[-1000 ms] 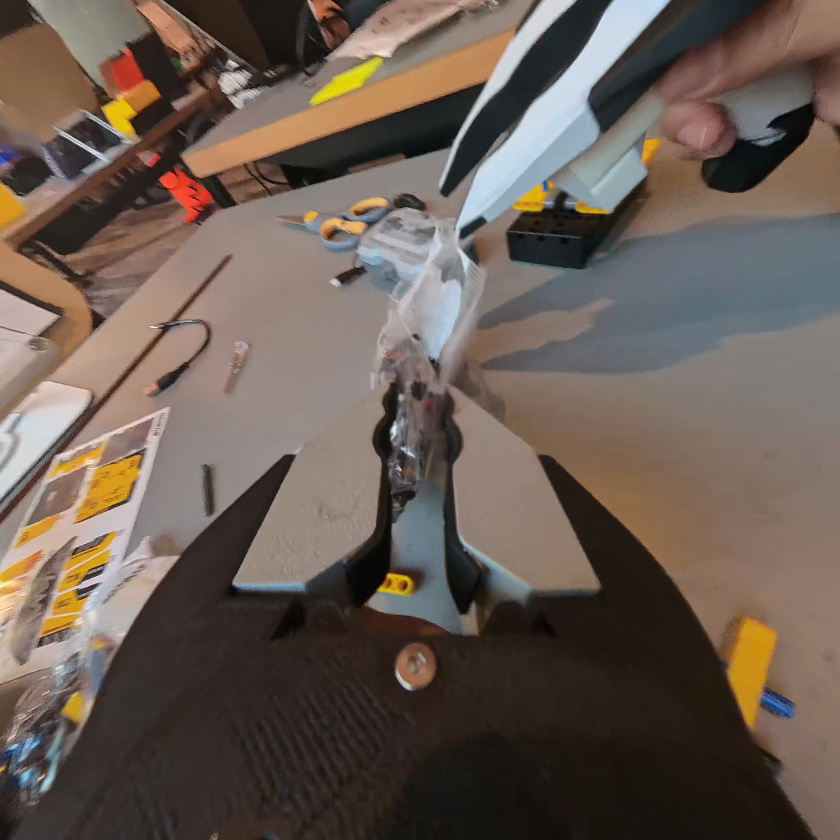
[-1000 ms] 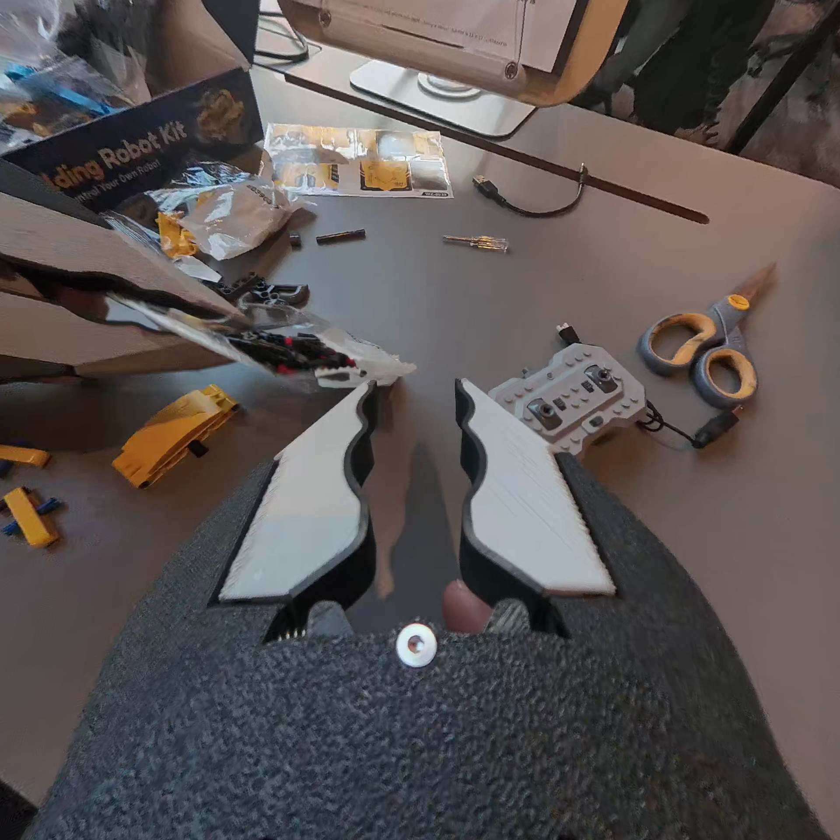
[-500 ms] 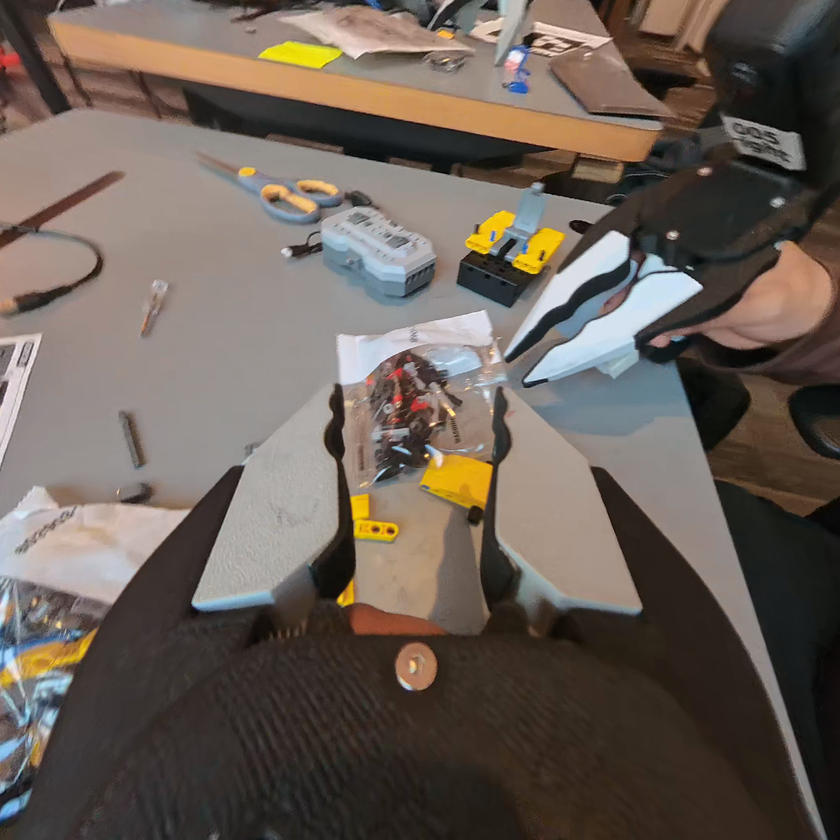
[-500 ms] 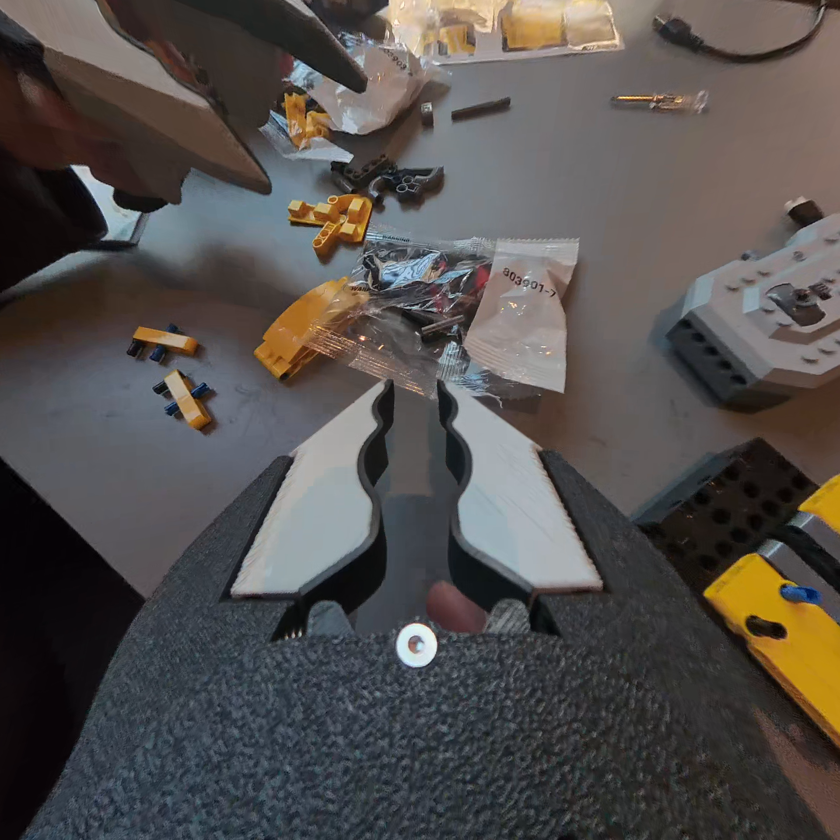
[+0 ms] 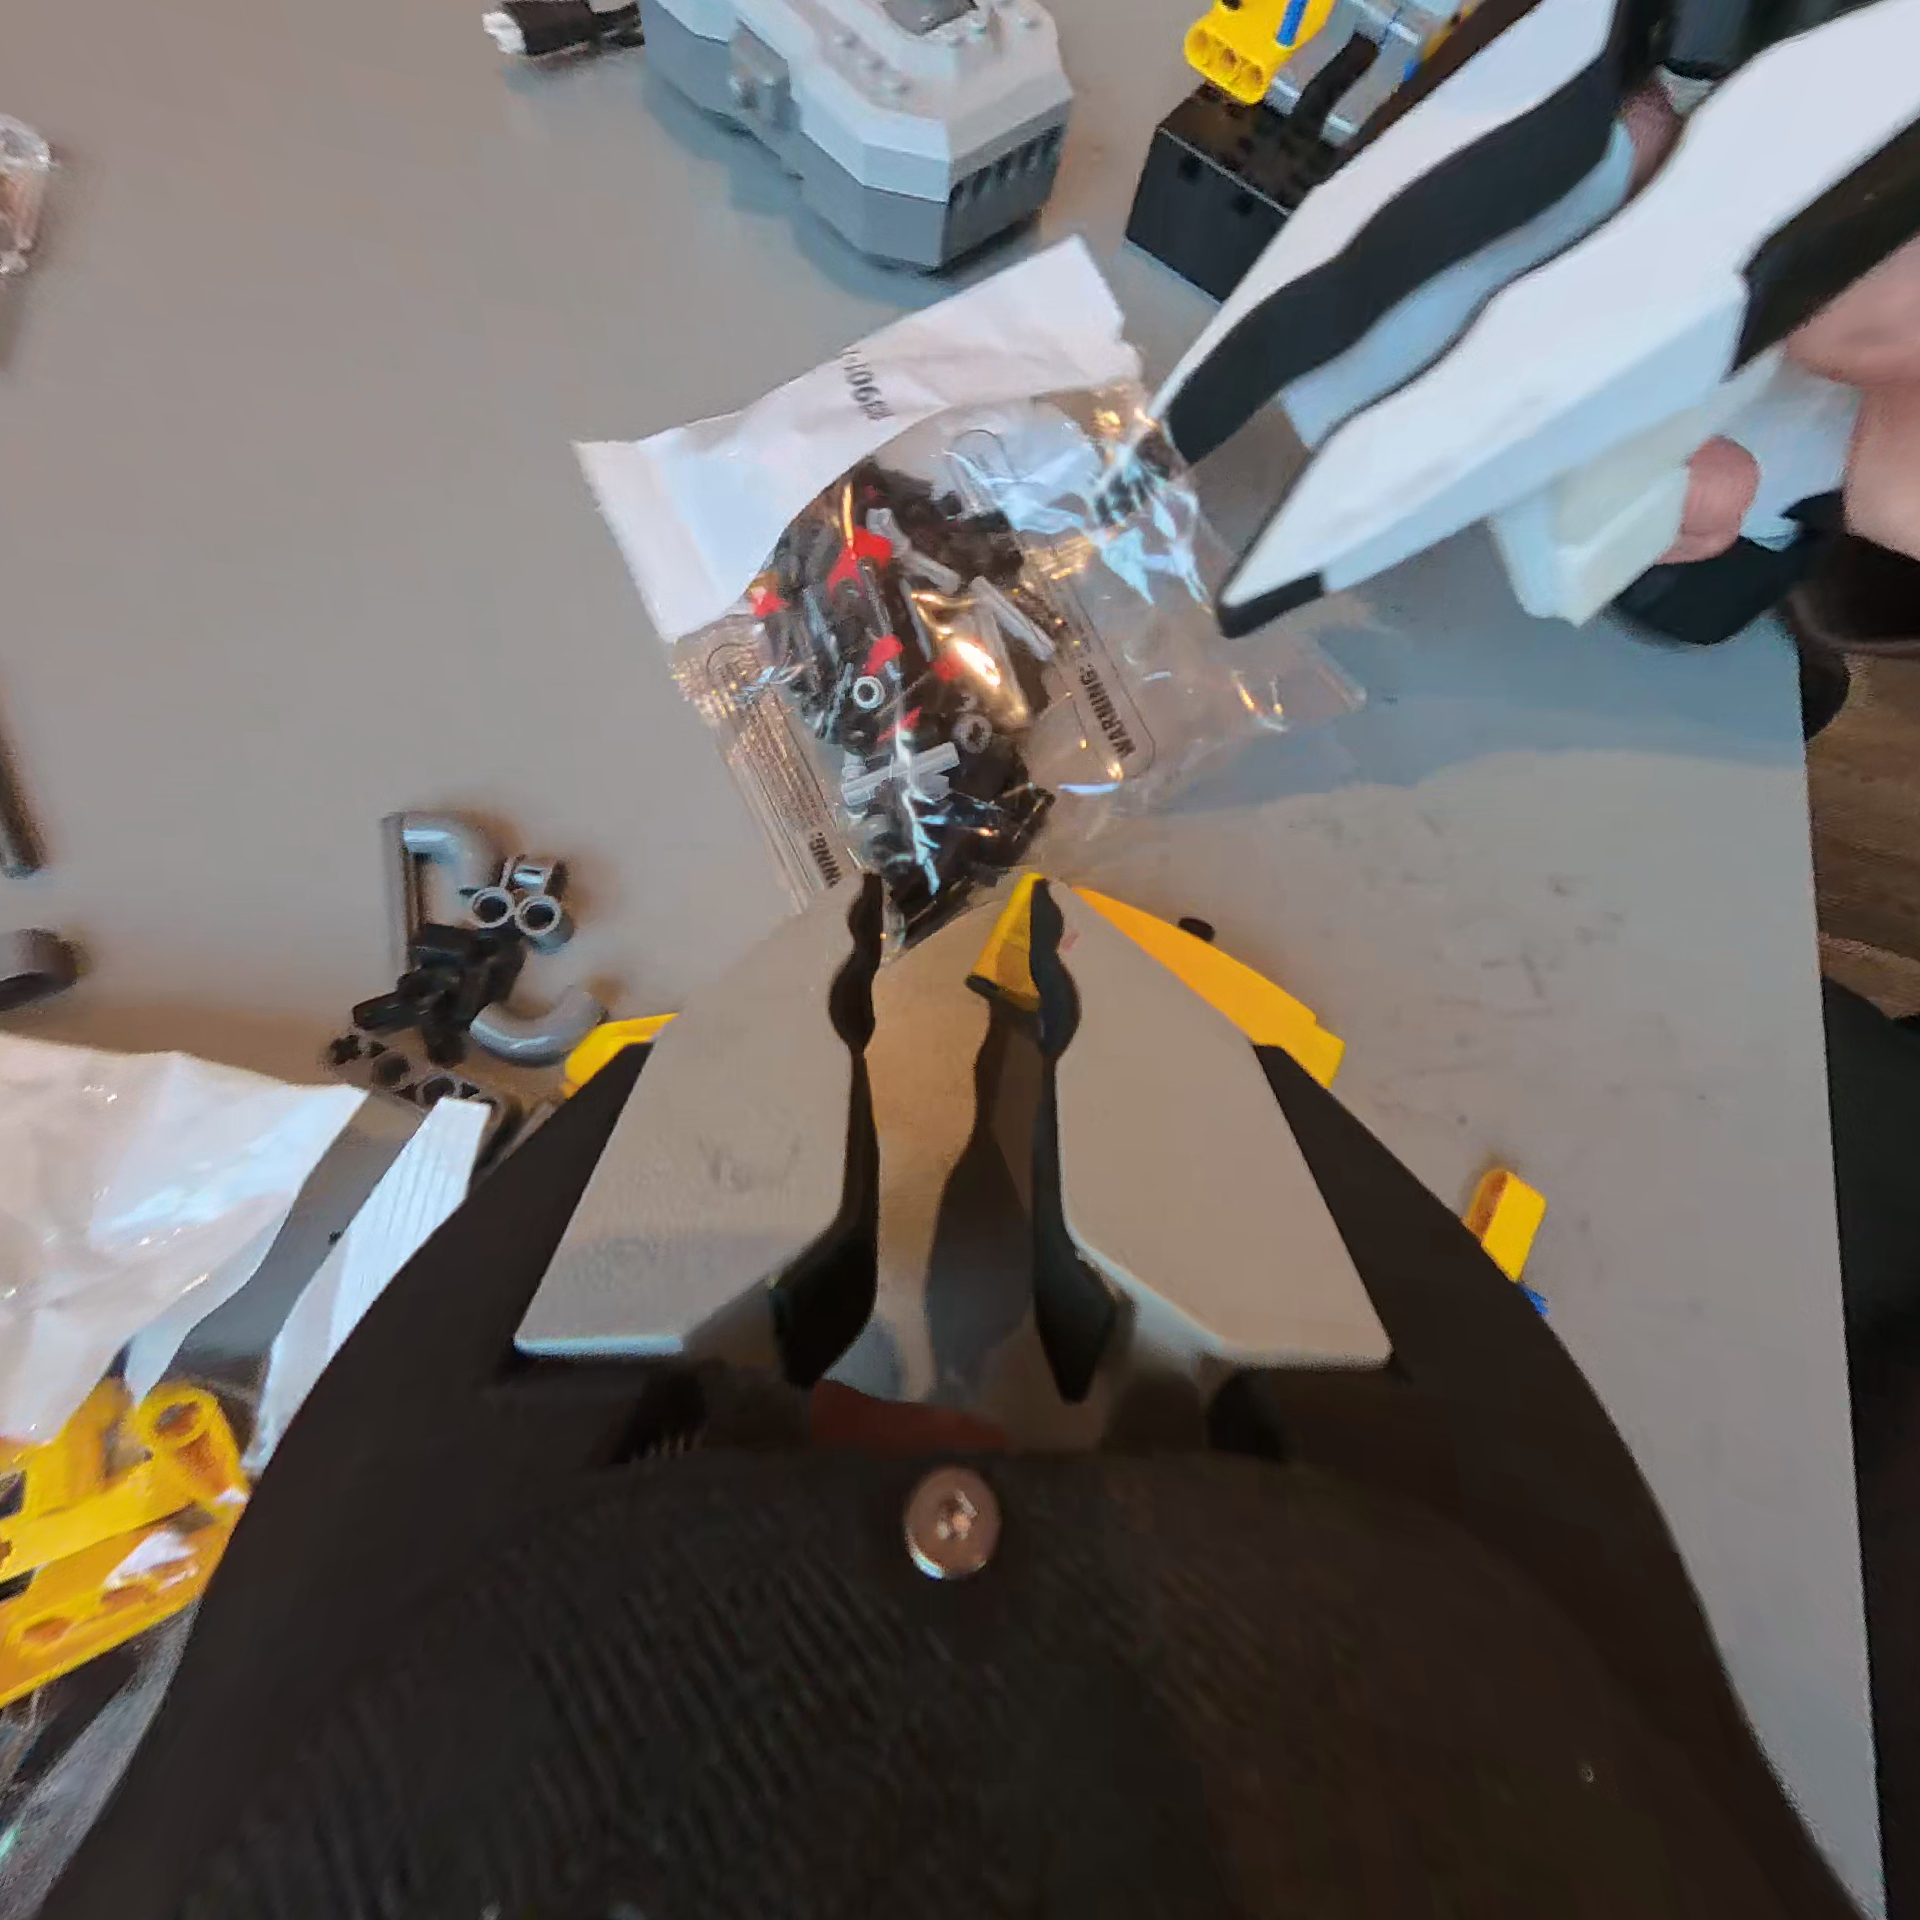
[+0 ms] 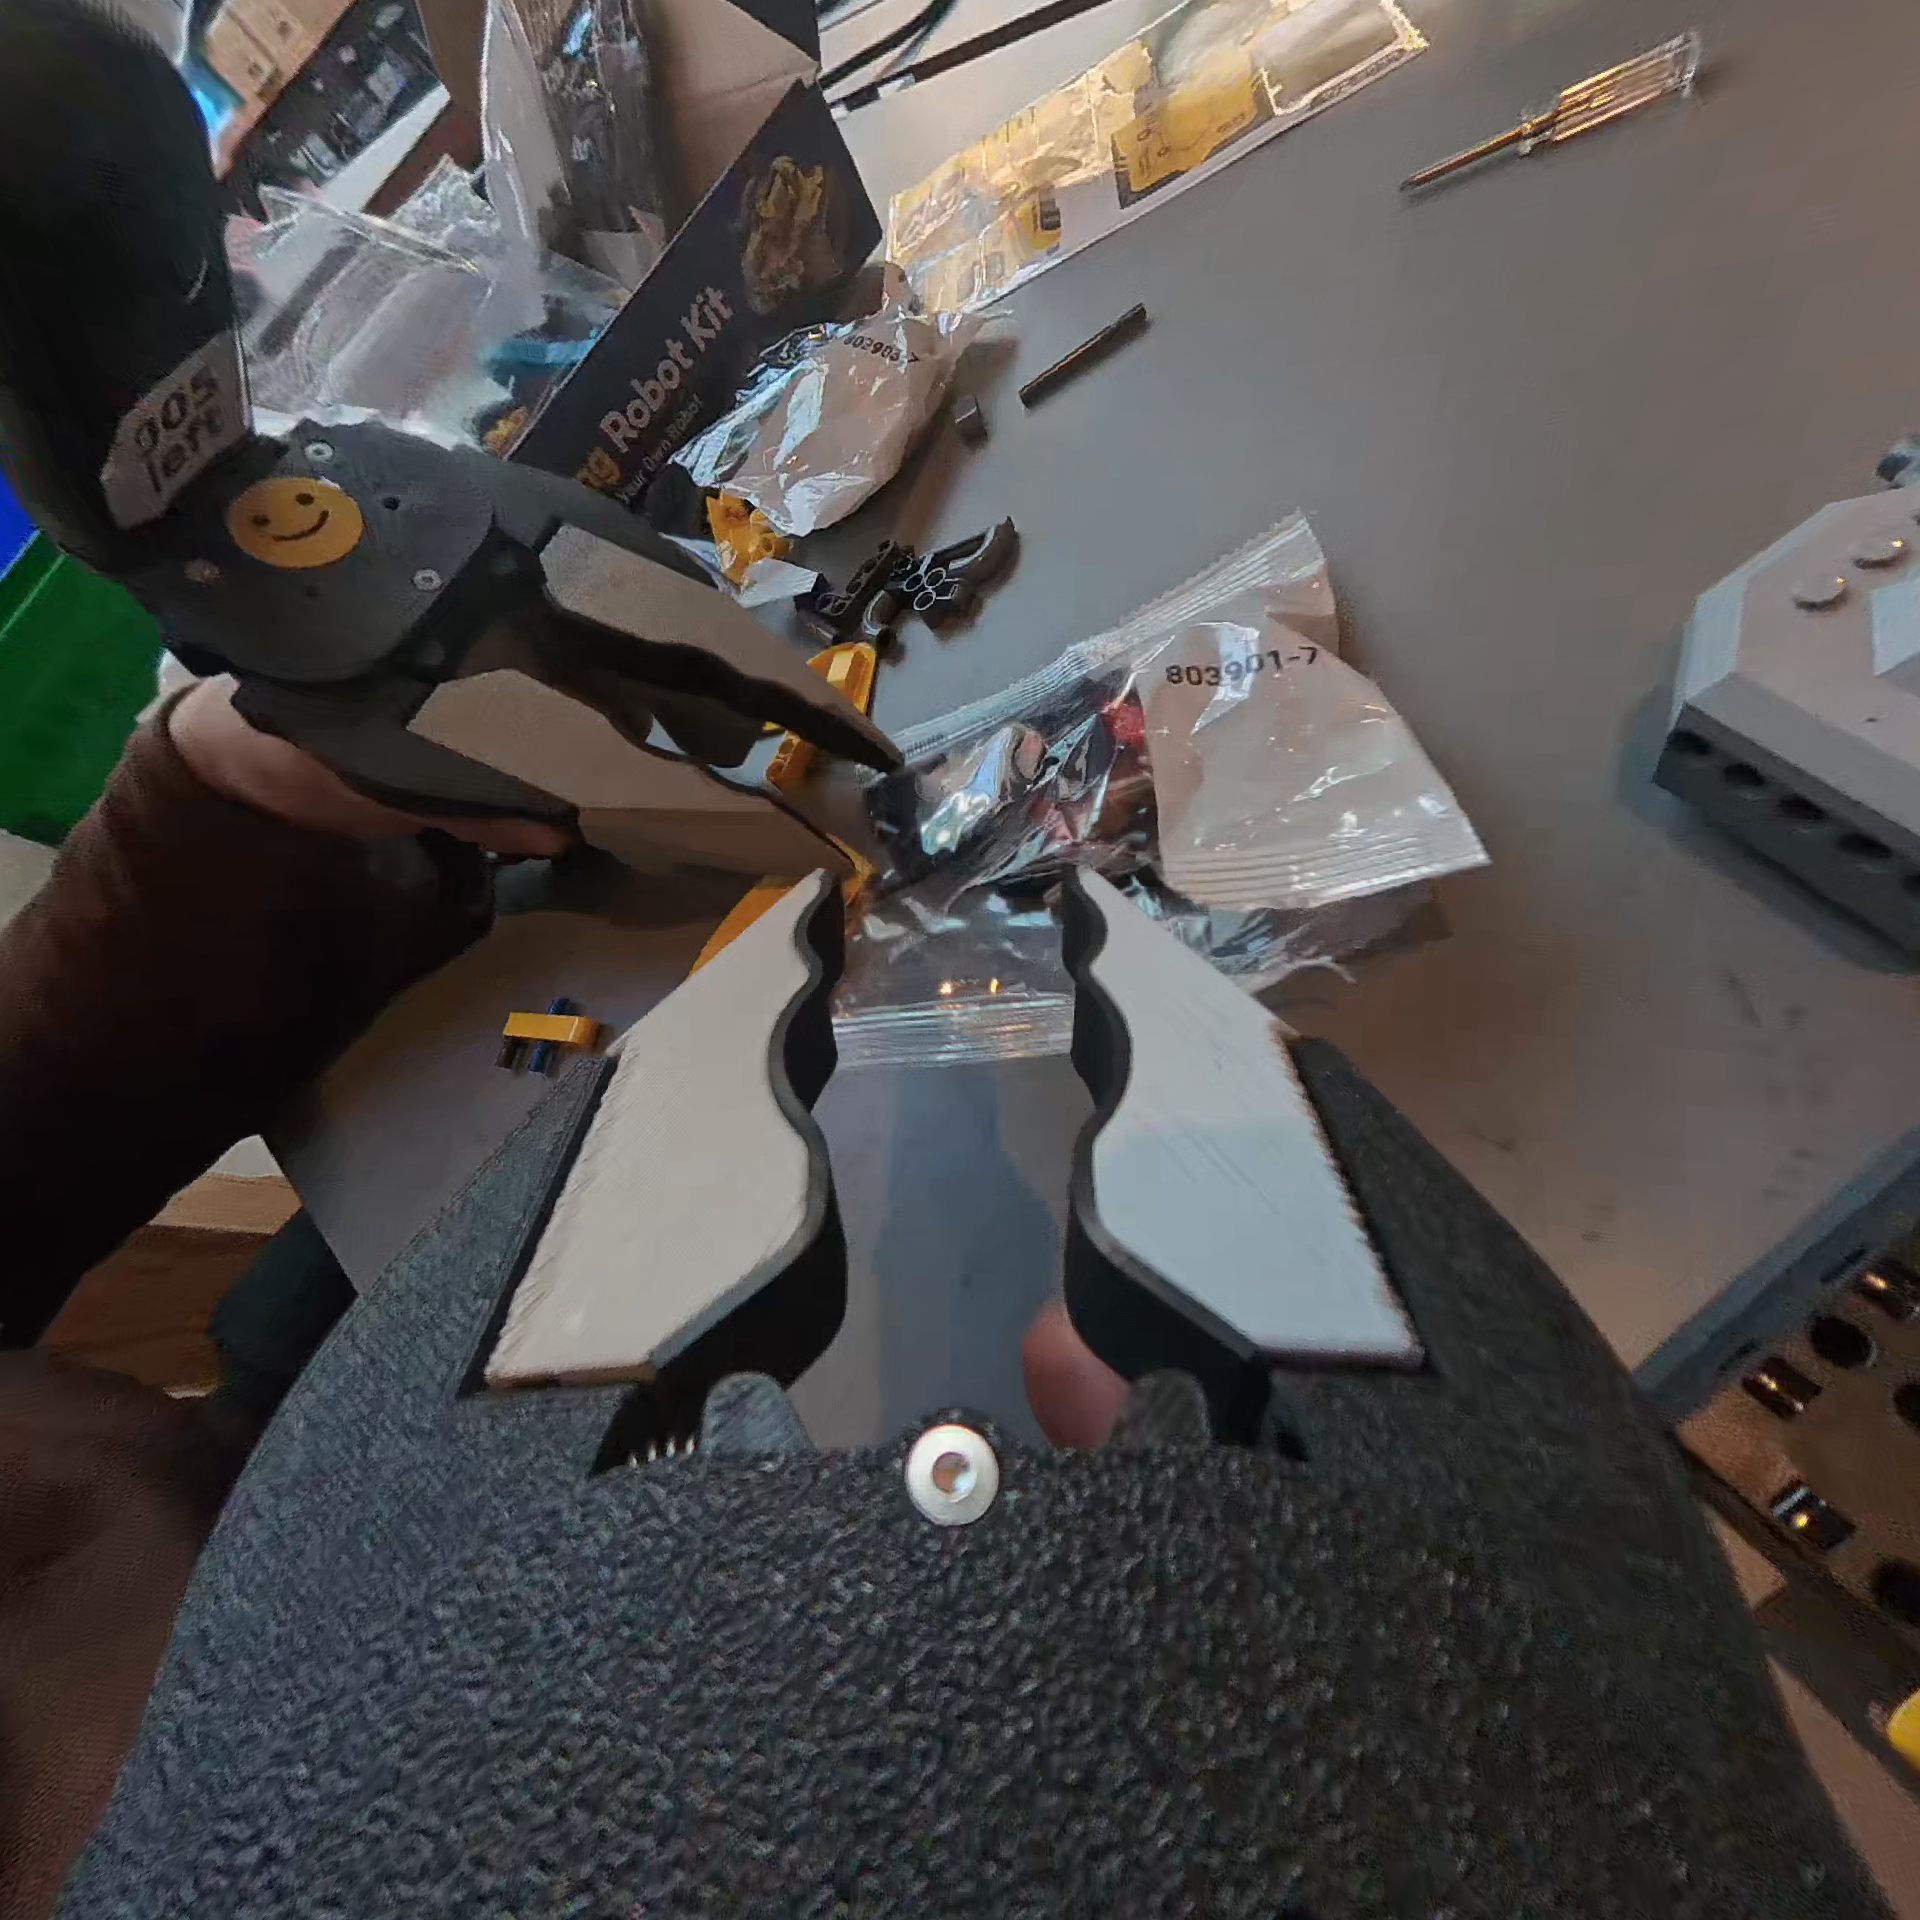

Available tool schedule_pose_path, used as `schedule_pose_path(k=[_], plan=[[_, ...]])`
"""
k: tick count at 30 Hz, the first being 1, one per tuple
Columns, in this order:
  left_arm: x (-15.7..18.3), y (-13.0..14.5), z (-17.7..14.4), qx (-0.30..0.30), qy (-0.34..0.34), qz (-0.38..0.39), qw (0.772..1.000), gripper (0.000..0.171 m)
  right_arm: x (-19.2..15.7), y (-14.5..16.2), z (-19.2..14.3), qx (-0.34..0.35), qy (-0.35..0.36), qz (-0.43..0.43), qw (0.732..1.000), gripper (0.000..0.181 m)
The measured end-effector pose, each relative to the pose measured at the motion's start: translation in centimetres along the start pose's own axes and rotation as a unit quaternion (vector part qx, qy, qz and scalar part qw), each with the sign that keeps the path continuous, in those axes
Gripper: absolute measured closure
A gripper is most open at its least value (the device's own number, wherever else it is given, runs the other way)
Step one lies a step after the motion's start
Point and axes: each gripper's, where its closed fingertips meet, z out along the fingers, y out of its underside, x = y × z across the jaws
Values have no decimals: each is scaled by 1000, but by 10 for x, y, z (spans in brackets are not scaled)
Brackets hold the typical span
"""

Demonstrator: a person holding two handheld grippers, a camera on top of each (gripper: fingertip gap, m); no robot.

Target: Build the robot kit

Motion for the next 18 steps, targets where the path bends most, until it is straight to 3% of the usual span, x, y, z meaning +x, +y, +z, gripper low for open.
schedule_pose_path(k=[3,5,9,13,18], plan=[[5,0,0,-1,9,8,1000,150,9,-2,0,-10,11,-17,1000,175],[1,0,-1,1,1,2,1000,146,22,1,-3,-29,50,-44,997,177],[-9,-4,-5,17,-19,-10,1000,146,21,25,-4,-90,48,-64,993,180],[-8,-2,-2,10,-22,-8,1000,146,26,27,-6,-96,67,-75,990,177],[-5,-3,1,7,-25,1,1000,145,18,2,-15,-47,51,-96,993,178]])
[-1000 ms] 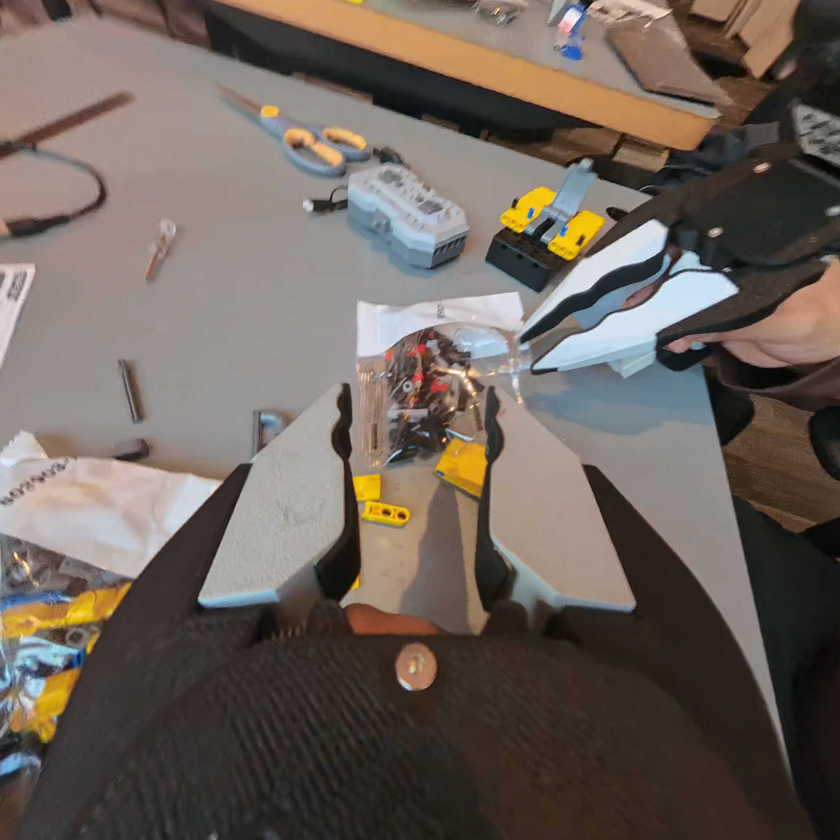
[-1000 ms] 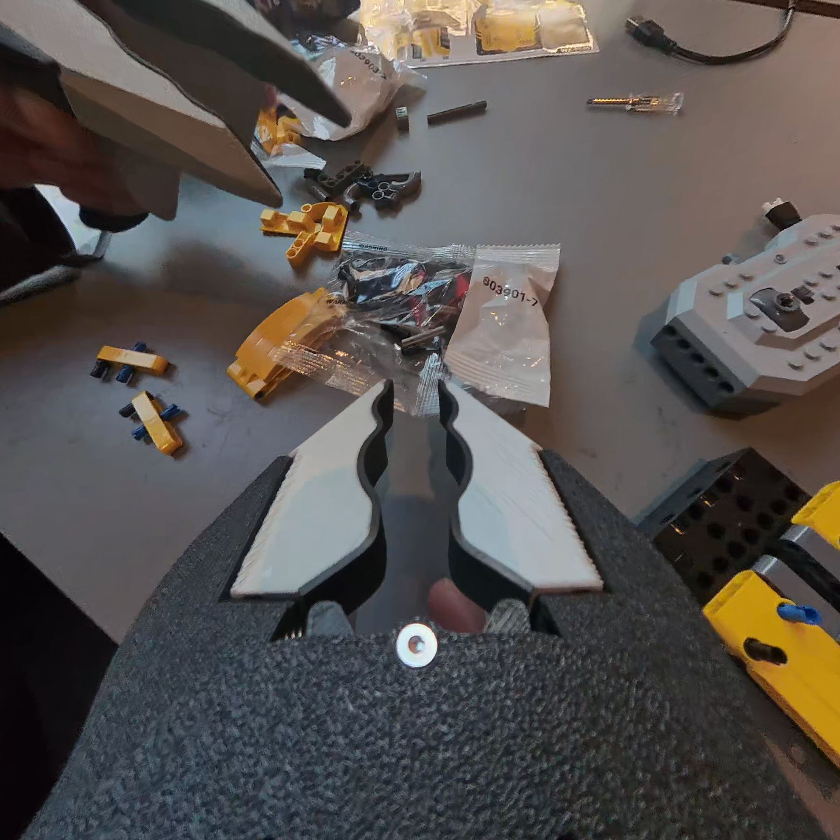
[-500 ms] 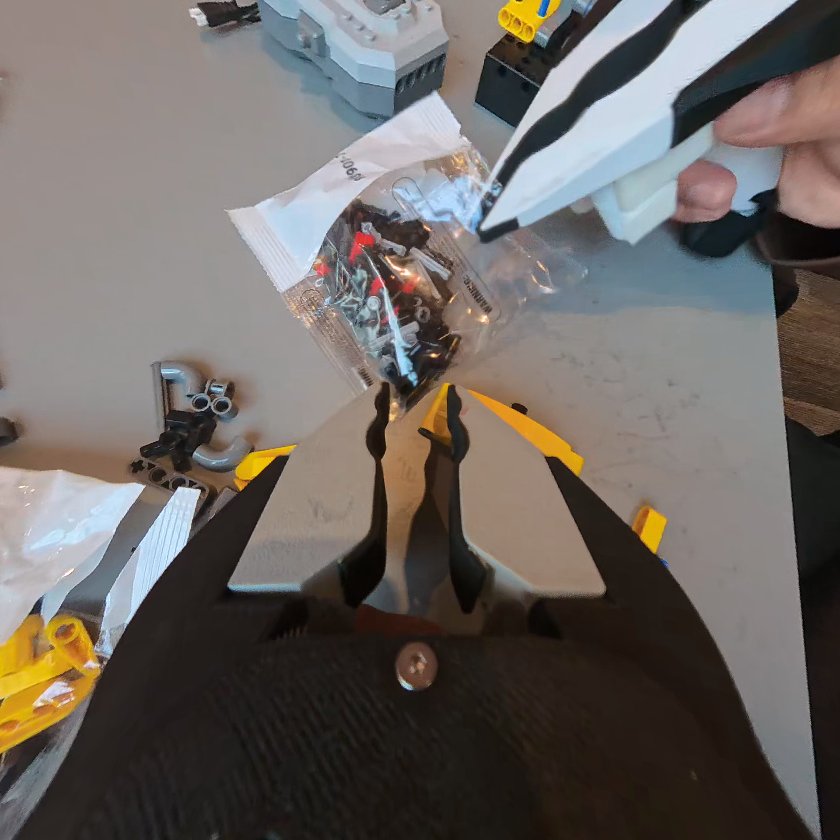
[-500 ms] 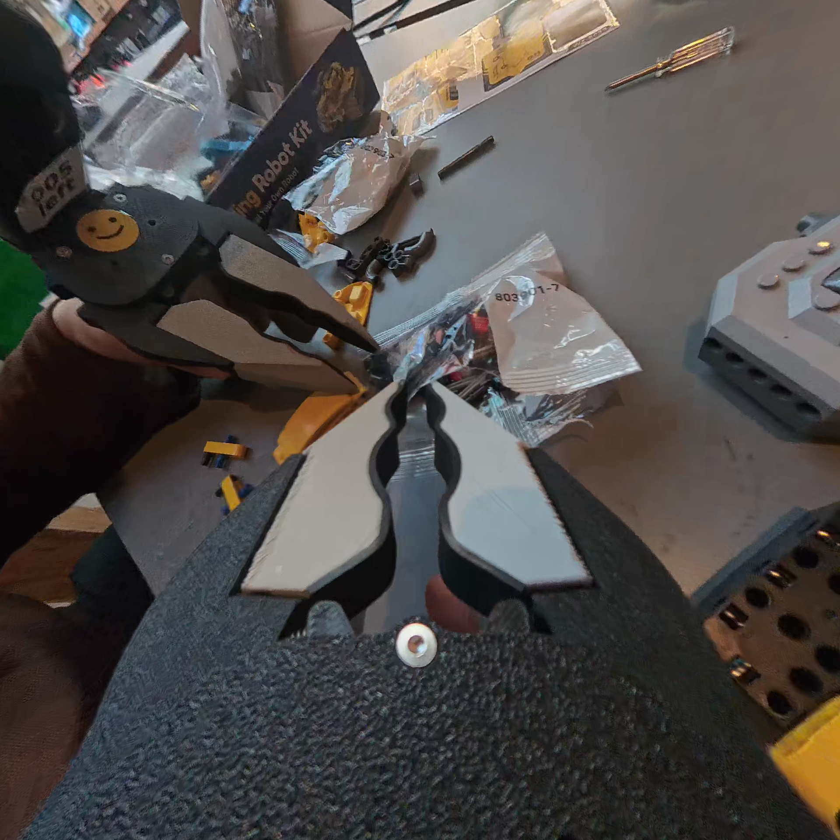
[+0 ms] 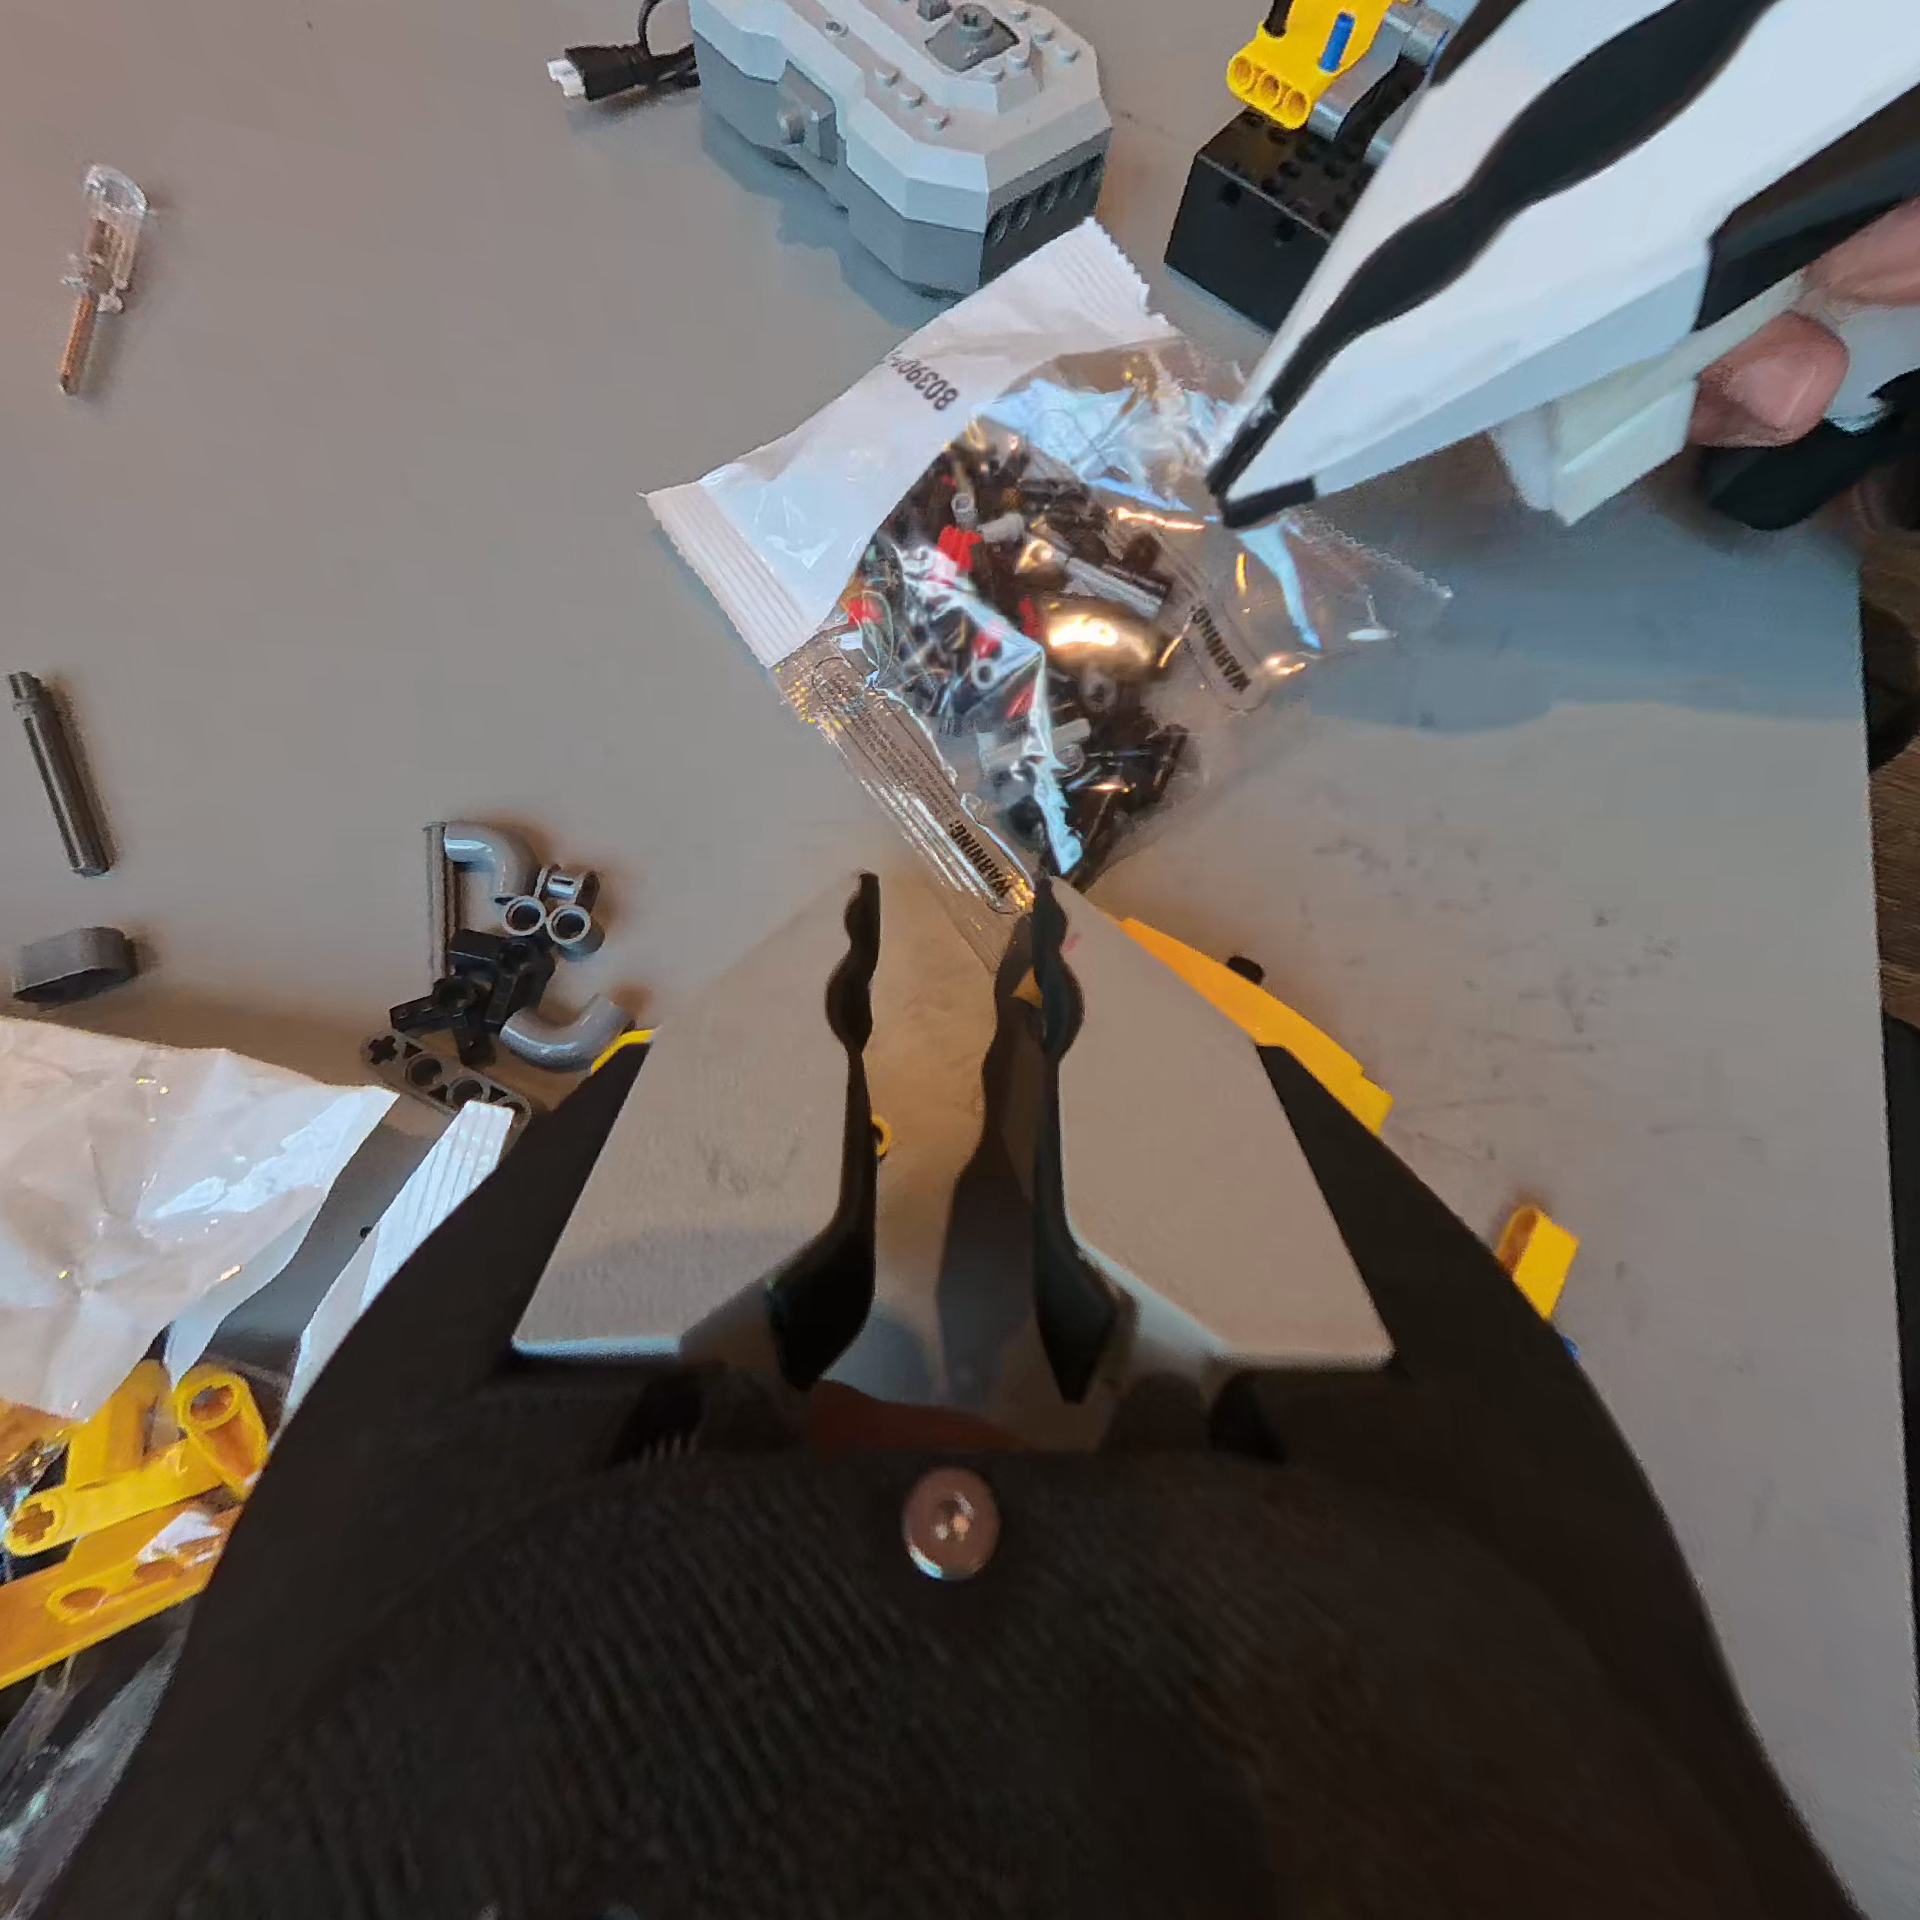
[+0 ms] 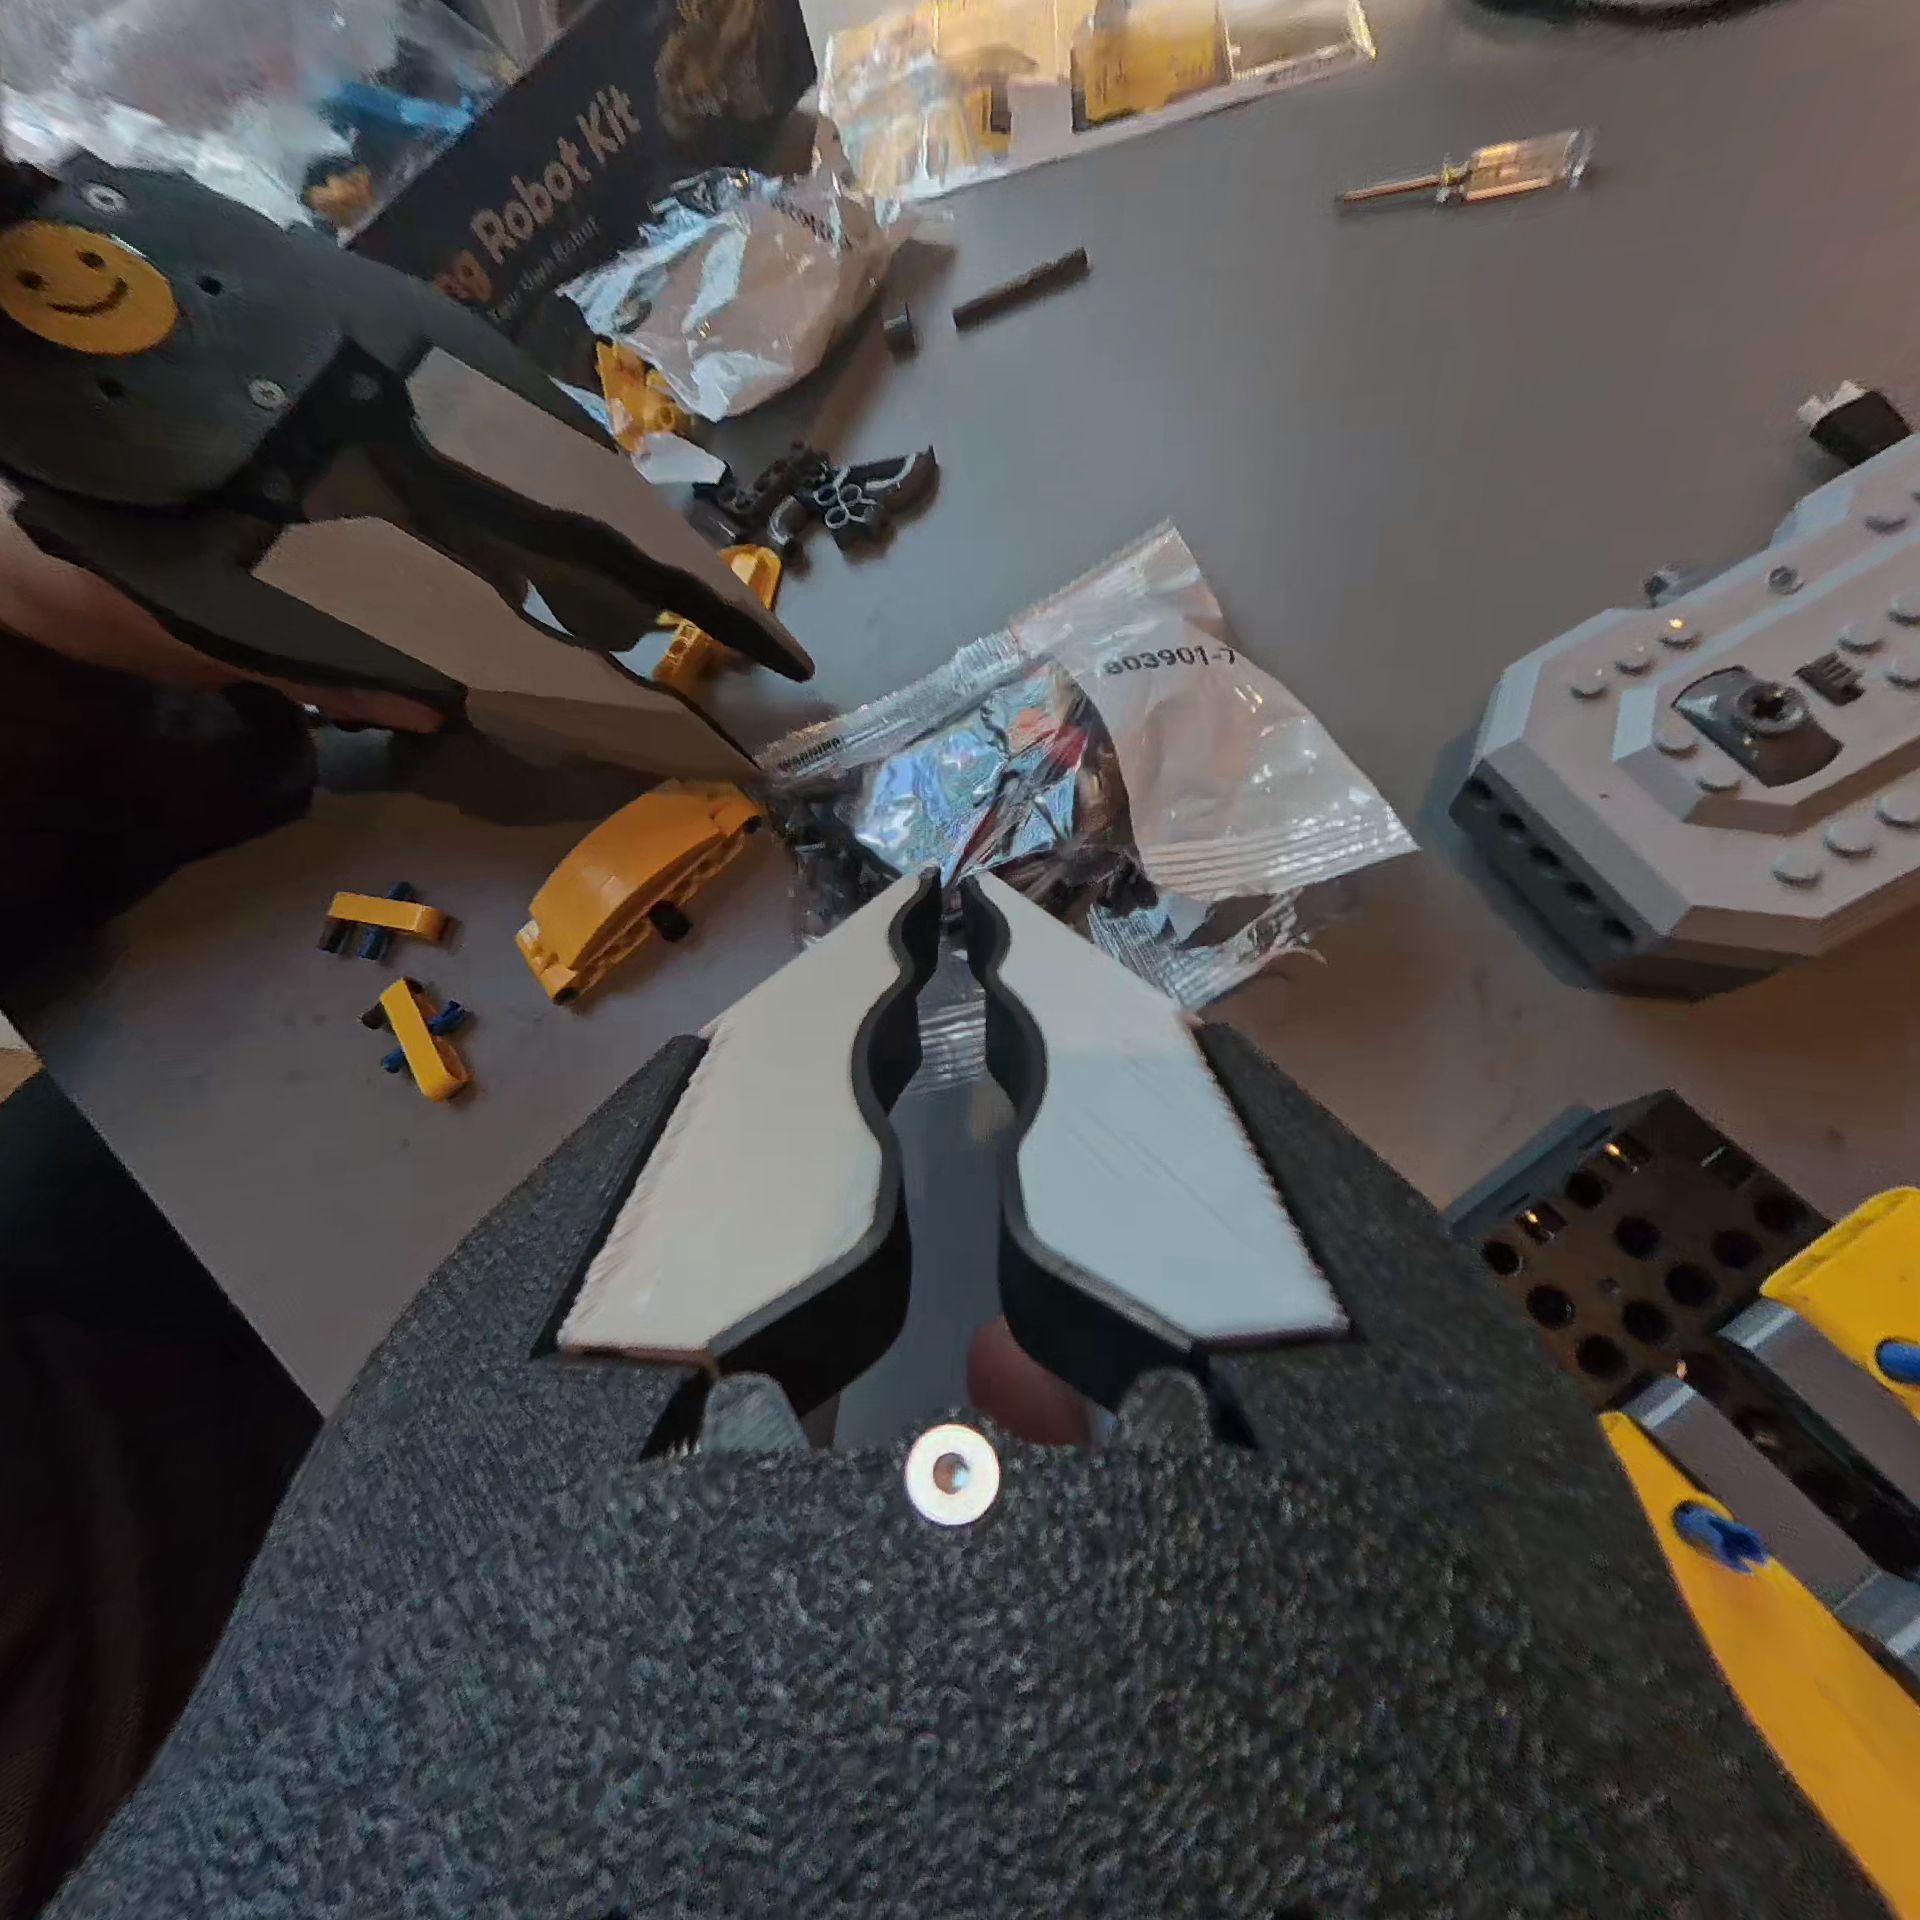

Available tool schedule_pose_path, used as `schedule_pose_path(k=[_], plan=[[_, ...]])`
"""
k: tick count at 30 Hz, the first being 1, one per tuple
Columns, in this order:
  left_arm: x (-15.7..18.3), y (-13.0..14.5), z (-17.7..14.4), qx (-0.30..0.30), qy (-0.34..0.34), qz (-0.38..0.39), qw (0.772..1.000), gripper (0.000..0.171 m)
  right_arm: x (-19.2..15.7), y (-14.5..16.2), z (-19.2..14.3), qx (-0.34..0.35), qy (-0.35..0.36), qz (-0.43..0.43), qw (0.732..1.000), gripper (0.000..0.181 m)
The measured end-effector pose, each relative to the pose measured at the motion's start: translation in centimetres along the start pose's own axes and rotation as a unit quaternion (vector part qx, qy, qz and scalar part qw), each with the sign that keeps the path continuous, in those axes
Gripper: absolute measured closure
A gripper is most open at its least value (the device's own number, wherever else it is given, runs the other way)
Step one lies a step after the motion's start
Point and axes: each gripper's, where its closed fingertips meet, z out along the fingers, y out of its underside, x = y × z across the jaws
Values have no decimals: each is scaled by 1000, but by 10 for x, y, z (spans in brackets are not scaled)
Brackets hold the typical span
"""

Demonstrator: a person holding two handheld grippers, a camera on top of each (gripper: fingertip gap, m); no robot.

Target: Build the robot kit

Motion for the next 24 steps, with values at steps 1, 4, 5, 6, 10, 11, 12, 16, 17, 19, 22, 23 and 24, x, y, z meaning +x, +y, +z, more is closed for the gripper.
schedule_pose_path(k=[1,4,5,6,10,11,12,16,17,19,22,23,24], plan=[[1,0,0,1,3,-3,1000,145,-2,-4,-2,8,-10,1,1000,178],[1,-1,1,2,8,-10,1000,143,-2,-13,-3,18,-29,29,999,173],[1,0,1,1,9,-11,1000,143,1,-15,-3,19,-32,46,998,167],[1,0,1,0,9,-11,1000,143,3,-16,-1,16,-37,65,997,157],[2,1,2,-3,9,-5,1000,145,11,-16,8,0,-53,125,991,139],[2,1,2,-3,8,-6,1000,145,13,-15,9,-5,-52,130,990,139],[2,0,2,-2,8,-6,1000,145,17,-13,12,-15,-43,132,990,139],[0,-3,1,8,2,-12,1000,146,23,-21,14,-16,-29,96,995,181],[-2,-4,0,13,-2,-13,1000,145,20,-29,12,-9,-31,72,997,181],[-8,-8,-3,26,-16,-16,999,142,6,-44,5,-3,-39,-4,999,181],[-16,-19,-12,59,-30,-20,998,136,-8,-58,-3,-28,-13,-146,989,181],[-15,-24,-16,75,-25,-16,997,134,-12,-61,-7,-36,-1,-198,979,181],[-13,-30,-20,92,-18,-11,996,132,-15,-65,-10,-42,12,-249,968,181]])
